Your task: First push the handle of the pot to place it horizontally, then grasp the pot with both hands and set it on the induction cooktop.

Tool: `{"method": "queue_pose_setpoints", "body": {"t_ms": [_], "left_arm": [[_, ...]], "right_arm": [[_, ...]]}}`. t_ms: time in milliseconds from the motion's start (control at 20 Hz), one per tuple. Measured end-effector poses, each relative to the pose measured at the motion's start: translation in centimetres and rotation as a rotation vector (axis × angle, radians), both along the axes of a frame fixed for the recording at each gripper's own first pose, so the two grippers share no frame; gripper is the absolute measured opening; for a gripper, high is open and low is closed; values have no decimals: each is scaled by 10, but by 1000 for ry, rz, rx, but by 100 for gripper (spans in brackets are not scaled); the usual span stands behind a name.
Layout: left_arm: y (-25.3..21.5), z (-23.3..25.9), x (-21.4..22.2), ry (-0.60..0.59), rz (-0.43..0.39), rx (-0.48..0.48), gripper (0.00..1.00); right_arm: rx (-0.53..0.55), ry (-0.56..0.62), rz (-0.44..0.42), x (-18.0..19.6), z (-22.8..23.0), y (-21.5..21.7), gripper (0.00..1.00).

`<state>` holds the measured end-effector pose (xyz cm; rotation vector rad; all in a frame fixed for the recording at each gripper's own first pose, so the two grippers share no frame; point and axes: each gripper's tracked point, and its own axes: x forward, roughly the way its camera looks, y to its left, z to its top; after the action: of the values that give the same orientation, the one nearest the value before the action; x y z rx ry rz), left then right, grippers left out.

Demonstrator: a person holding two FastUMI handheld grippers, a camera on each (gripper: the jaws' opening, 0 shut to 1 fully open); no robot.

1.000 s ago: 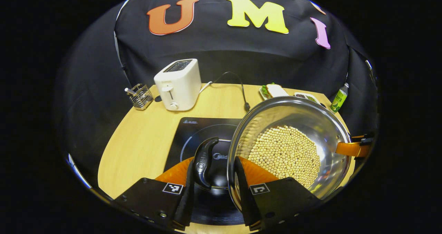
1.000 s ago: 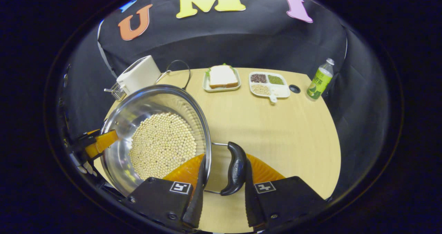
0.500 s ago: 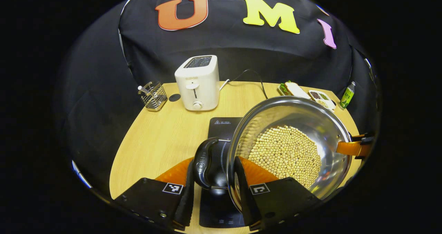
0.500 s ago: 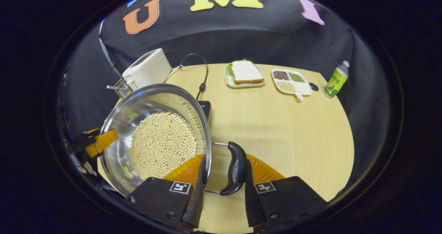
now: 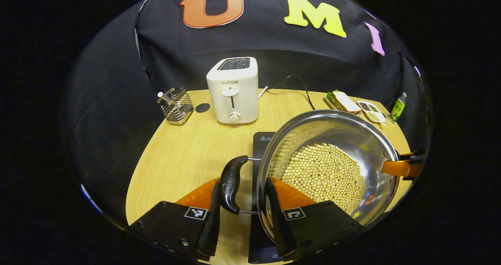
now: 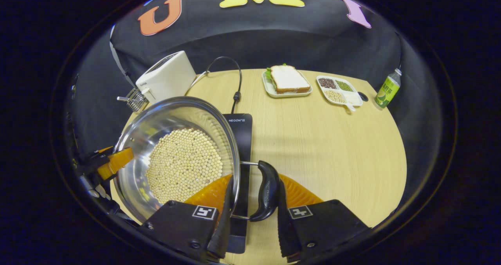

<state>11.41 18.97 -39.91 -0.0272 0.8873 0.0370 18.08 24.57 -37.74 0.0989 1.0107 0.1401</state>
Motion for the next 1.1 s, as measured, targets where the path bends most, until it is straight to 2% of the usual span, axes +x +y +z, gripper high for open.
{"method": "queue_pose_setpoints", "body": {"t_ms": [100, 150, 200, 250, 350, 400, 450, 550, 650, 700, 750, 800, 900, 1100], "left_arm": [[1, -2, 1, -9, -7, -6, 55], [1, -1, -1, -10, -22, -6, 65], [1, 0, -2, -18, -35, -6, 57], [4, 1, -2, -33, -32, 15, 63], [15, 17, 1, -124, -13, 82, 73], [17, 27, -1, -161, -7, 105, 92], [22, 33, -8, -173, 5, 132, 95], [29, 46, -15, -217, 34, 171, 97], [32, 57, -27, -233, 66, 177, 97], [34, 60, -32, -234, 78, 183, 97], [34, 65, -38, -240, 88, 185, 97], [36, 71, -42, -249, 99, 194, 97], [31, 84, -50, -272, 107, 201, 97], [10, 115, -65, -324, 101, 218, 97]], "right_arm": [[-5, 2, -2, 0, 0, 0, 51], [0, -2, -7, -1, 0, -1, 51], [11, -12, -11, -2, 1, -1, 53], [10, -27, 7, -2, 1, 0, 54], [-13, -106, 54, 0, 15, -4, 70], [-44, -159, 68, 2, 23, -11, 72], [-62, -195, 75, 0, 30, -15, 77], [-68, -229, 65, -4, 41, -23, 88], [-50, -230, 70, -12, 46, -28, 86], [-63, -240, 65, -14, 51, -36, 90], [-65, -257, 60, -17, 57, -43, 86], [-69, -270, 55, -20, 62, -48, 89], [-71, -295, 54, -27, 74, -61, 86], [-69, -354, 49, -40, 99, -86, 86]]}}
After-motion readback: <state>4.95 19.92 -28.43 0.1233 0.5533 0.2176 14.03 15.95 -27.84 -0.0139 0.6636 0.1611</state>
